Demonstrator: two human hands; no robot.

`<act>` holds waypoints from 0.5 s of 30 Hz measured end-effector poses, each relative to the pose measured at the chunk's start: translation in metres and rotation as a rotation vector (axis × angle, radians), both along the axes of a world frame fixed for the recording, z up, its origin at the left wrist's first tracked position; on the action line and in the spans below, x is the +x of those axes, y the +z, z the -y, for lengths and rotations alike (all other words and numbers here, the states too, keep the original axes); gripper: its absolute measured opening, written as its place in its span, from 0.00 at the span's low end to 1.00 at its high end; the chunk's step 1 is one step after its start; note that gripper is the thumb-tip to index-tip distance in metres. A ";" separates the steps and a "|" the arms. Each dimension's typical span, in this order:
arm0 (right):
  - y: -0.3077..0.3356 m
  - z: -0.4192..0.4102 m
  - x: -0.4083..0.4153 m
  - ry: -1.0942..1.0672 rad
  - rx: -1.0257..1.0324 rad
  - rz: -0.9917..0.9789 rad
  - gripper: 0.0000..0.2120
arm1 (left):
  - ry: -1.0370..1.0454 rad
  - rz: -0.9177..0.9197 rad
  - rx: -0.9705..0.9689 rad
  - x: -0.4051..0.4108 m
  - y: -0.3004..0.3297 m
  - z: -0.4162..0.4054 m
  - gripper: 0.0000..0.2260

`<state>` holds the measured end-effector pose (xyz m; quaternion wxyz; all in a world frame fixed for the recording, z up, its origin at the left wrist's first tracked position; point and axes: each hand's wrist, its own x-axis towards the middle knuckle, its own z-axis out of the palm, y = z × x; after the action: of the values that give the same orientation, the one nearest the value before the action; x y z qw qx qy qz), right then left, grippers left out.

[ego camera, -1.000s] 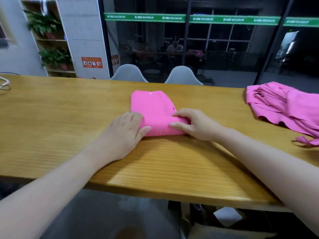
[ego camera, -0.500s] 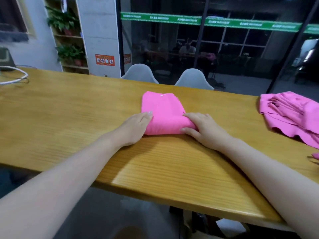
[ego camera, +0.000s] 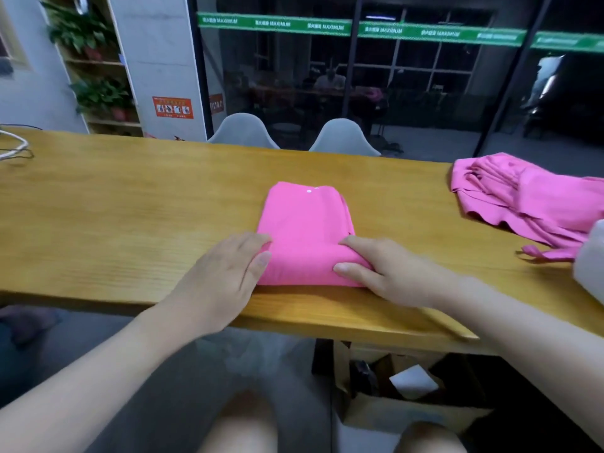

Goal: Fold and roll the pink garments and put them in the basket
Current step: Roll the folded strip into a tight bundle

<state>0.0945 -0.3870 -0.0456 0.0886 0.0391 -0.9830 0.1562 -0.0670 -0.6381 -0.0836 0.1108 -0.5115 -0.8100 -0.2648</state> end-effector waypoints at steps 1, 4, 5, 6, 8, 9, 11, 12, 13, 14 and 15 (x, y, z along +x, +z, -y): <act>0.001 -0.002 -0.005 -0.004 -0.078 0.034 0.17 | 0.002 -0.069 -0.023 -0.002 0.000 -0.001 0.31; 0.004 -0.004 -0.011 -0.053 -0.119 0.067 0.20 | 0.025 -0.067 -0.029 -0.008 0.009 -0.009 0.27; 0.002 -0.002 -0.008 -0.083 -0.016 0.041 0.23 | 0.027 -0.016 -0.046 -0.011 0.014 -0.012 0.24; -0.001 -0.002 -0.004 -0.122 0.158 -0.024 0.26 | 0.023 0.040 -0.072 -0.015 0.018 -0.015 0.23; -0.009 0.004 0.001 -0.156 0.516 -0.181 0.35 | 0.010 0.133 -0.093 -0.024 0.025 -0.022 0.26; -0.012 0.009 0.000 -0.164 0.579 -0.207 0.37 | 0.005 0.182 -0.101 -0.028 0.026 -0.025 0.27; -0.015 0.010 -0.007 -0.195 0.567 -0.207 0.36 | 0.012 0.267 -0.137 -0.031 0.031 -0.030 0.26; -0.016 0.008 -0.011 -0.206 0.558 -0.199 0.34 | 0.027 0.281 -0.160 -0.031 0.034 -0.032 0.24; -0.015 0.006 -0.015 -0.201 0.530 -0.184 0.32 | 0.047 0.257 -0.177 -0.030 0.036 -0.034 0.23; -0.015 0.001 -0.018 -0.186 0.478 -0.169 0.31 | 0.061 0.180 -0.177 -0.027 0.037 -0.036 0.22; -0.013 -0.002 -0.020 -0.168 0.369 -0.136 0.30 | 0.073 0.062 -0.164 -0.023 0.038 -0.038 0.21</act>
<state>0.0743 -0.3847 -0.0584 0.1587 -0.0169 -0.9865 -0.0372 -0.0903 -0.6005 -0.0458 0.0530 -0.4804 -0.8501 -0.2091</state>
